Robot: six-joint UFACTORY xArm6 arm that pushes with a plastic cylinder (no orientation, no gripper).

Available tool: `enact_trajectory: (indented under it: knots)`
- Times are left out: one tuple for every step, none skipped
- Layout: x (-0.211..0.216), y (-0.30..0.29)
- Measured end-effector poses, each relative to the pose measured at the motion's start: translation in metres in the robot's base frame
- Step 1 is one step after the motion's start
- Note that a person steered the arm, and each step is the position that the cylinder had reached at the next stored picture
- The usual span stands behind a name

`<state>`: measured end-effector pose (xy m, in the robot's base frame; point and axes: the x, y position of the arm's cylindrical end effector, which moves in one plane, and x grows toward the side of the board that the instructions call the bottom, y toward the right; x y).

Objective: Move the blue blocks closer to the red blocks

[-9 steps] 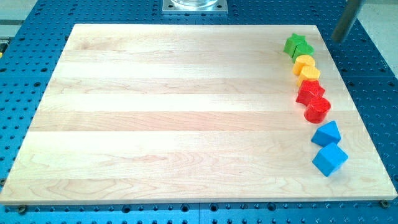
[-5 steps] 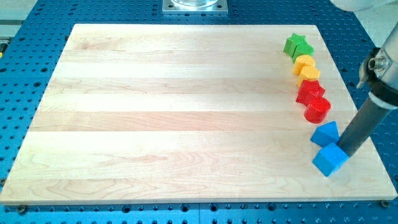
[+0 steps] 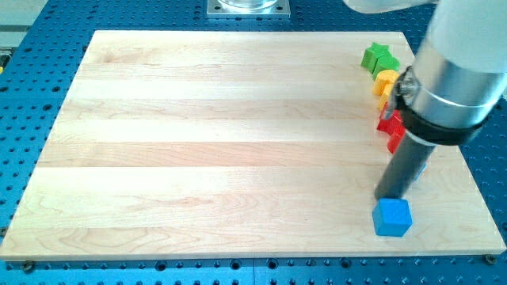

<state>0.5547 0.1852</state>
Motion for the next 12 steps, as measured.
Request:
enact_trajectory:
  knots:
    - [0.000,0.014]
    - [0.002,-0.008]
    - [-0.006,-0.015]
    - [-0.012,0.009]
    - [-0.012,0.016]
    - [-0.016,0.020]
    - [-0.024,0.023]
    - [-0.024,0.023]
    - [-0.034,0.023]
    - [-0.025,0.014]
    - [0.042,0.049]
    - [0.064,0.005]
